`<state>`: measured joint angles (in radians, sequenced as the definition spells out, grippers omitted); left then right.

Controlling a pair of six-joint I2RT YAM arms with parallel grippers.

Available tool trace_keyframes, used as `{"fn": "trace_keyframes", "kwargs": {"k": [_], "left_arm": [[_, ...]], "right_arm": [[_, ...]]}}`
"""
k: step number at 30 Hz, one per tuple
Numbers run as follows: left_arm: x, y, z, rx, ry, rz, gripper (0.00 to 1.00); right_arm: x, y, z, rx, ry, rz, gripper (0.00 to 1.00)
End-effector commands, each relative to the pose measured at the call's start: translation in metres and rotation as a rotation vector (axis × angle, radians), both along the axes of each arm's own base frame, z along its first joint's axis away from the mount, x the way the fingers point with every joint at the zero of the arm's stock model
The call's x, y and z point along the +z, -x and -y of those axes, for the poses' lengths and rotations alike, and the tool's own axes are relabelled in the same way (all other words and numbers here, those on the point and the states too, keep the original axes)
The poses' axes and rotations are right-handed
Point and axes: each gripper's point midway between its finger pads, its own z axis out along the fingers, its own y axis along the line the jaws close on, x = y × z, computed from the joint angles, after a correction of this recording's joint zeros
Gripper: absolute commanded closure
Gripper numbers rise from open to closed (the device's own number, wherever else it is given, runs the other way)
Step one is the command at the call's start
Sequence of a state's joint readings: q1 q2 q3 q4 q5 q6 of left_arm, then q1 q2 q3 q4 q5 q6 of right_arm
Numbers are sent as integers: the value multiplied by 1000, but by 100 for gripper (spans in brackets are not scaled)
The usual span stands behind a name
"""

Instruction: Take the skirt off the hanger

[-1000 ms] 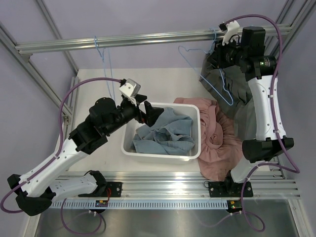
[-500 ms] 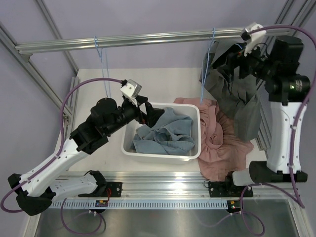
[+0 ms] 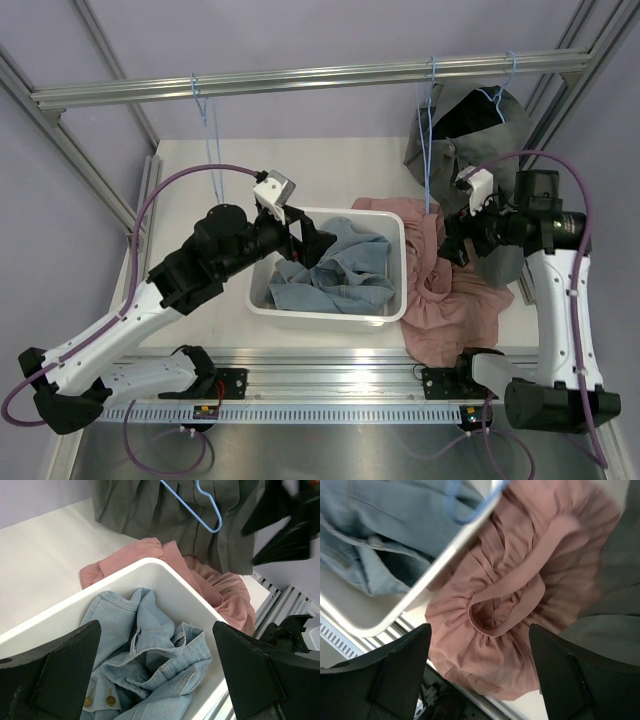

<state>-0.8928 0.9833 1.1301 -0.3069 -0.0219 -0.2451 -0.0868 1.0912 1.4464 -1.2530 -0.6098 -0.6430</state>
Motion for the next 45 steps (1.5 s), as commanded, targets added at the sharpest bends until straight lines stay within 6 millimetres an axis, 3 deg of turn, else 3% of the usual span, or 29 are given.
{"fn": "trace_keyframes", "kwargs": {"k": [1, 6, 8, 9, 10, 12, 18, 25, 27, 30, 32, 37, 40, 43, 44, 45], "left_arm": [[14, 6, 3, -23, 49, 18, 1], [12, 10, 3, -27, 45, 8, 1], [11, 10, 2, -18, 50, 5, 1], [8, 10, 2, -16, 50, -1, 1], [7, 11, 2, -13, 54, -9, 1], [4, 12, 3, -15, 57, -18, 1], [4, 17, 7, -29, 63, -24, 1], [4, 23, 10, -42, 57, -19, 1], [5, 24, 11, -48, 62, -18, 1], [9, 27, 15, -69, 68, -7, 1], [11, 30, 18, -94, 68, 7, 1], [14, 37, 33, -169, 61, 40, 1], [20, 43, 45, -220, 44, 92, 1], [29, 51, 56, -276, 18, 164, 1], [37, 53, 61, -291, 20, 182, 1], [42, 57, 66, -310, 21, 202, 1]], "right_arm": [[-53, -17, 19, -184, 18, -152, 13], [-100, -30, 16, -296, -16, -222, 12], [-106, -46, 18, -402, -30, -182, 12], [-120, -47, 27, -465, 13, -191, 12], [-123, -50, 21, -458, 38, -179, 12], [-131, -64, 30, -530, 80, -169, 11], [-165, -85, 21, -538, 66, -292, 14], [-196, -94, 12, -510, 55, -395, 44], [-197, -92, 12, -492, 54, -387, 60], [-183, -84, 12, -447, 63, -342, 90], [-165, -76, 12, -409, 67, -280, 100], [-130, -43, 10, -274, 88, -173, 100], [-93, -21, 11, -210, 69, -62, 100], [-42, -5, 9, -167, 57, 143, 100], [-10, 1, 8, -164, 42, 260, 100], [7, 5, 7, -159, 32, 315, 100]]}}
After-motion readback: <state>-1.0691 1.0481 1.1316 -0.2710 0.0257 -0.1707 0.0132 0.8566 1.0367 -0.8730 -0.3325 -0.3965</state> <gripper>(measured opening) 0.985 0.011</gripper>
